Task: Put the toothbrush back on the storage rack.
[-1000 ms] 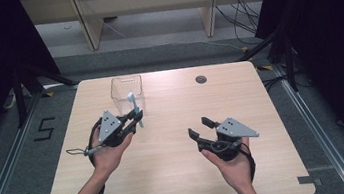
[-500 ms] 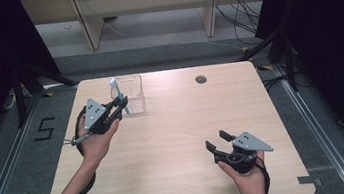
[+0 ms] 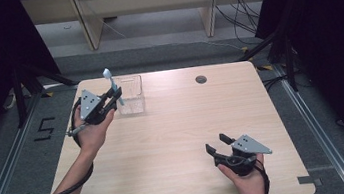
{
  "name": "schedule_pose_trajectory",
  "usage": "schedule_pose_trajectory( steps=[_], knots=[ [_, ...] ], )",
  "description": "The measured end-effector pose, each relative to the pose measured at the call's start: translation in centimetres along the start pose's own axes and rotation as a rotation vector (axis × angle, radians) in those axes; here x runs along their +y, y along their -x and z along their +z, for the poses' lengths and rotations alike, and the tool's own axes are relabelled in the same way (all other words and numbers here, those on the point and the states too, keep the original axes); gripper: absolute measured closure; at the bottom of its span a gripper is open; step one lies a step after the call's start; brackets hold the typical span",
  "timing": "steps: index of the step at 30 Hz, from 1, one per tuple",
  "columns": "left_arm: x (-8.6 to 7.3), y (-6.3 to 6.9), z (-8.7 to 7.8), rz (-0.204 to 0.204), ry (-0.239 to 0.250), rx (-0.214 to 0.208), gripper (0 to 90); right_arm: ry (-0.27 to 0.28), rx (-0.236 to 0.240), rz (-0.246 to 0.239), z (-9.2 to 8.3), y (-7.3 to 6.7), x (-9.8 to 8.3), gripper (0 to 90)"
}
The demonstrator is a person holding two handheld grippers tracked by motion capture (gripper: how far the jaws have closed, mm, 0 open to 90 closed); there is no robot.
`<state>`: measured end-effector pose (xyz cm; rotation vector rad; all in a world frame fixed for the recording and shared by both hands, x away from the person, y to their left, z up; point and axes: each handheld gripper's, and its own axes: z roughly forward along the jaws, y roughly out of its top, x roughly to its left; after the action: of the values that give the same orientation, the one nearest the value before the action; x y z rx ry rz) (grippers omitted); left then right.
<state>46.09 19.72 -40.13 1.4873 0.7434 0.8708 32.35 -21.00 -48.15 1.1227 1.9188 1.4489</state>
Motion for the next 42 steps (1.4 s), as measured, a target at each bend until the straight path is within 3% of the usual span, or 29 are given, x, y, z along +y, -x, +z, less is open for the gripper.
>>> schedule_pose_trajectory(
  steps=[8, 9, 12, 16, 18, 20, 23, 24, 29, 42],
  knots=[
    [0.0, -1.1, 0.8, 0.001, -0.002, 0.02, 77.8, 0.001, 0.004, 0.01, 0.1, -0.1, -0.1, 36.5],
    [0.0, -1.2, 0.9, 0.003, -0.002, 0.023, 77.8, 0.012, -0.007, -0.013, 0.1, 0.0, -0.1, 36.5],
    [0.0, -1.7, 1.2, 0.004, -0.005, 0.033, 77.8, -0.003, 0.005, 0.023, 0.1, -0.2, -0.2, 36.5],
    [-0.2, -2.3, 1.6, 0.005, -0.007, 0.045, 77.7, 0.004, 0.007, 0.023, 0.3, -0.3, -0.3, 36.4],
    [-0.4, -2.5, 1.8, 0.007, -0.01, 0.048, 77.7, 0.013, 0.013, -0.001, 0.4, -0.2, -0.3, 36.5],
    [-0.6, -2.6, 2.0, 0.008, -0.013, 0.051, 77.8, 0.004, 0.007, 0.011, 0.4, -0.2, -0.4, 36.4],
    [-0.7, -2.9, 2.3, 0.004, -0.015, 0.059, 77.7, -0.011, -0.009, -0.01, 0.2, -0.2, -0.3, 36.4],
    [-0.8, -3.0, 2.4, 0.005, -0.014, 0.059, 77.8, -0.025, -0.009, 0.027, 0.2, -0.4, -0.3, 36.4],
    [-0.8, -3.3, 2.9, 0.006, -0.007, 0.069, 77.7, 0.003, 0.007, 0.014, 0.4, -0.3, -0.5, 36.4],
    [-1.0, -4.0, 3.8, 0.011, -0.018, 0.09, 77.7, -0.01, -0.006, 0.009, 0.2, -0.3, -0.4, 36.2]
  ],
)
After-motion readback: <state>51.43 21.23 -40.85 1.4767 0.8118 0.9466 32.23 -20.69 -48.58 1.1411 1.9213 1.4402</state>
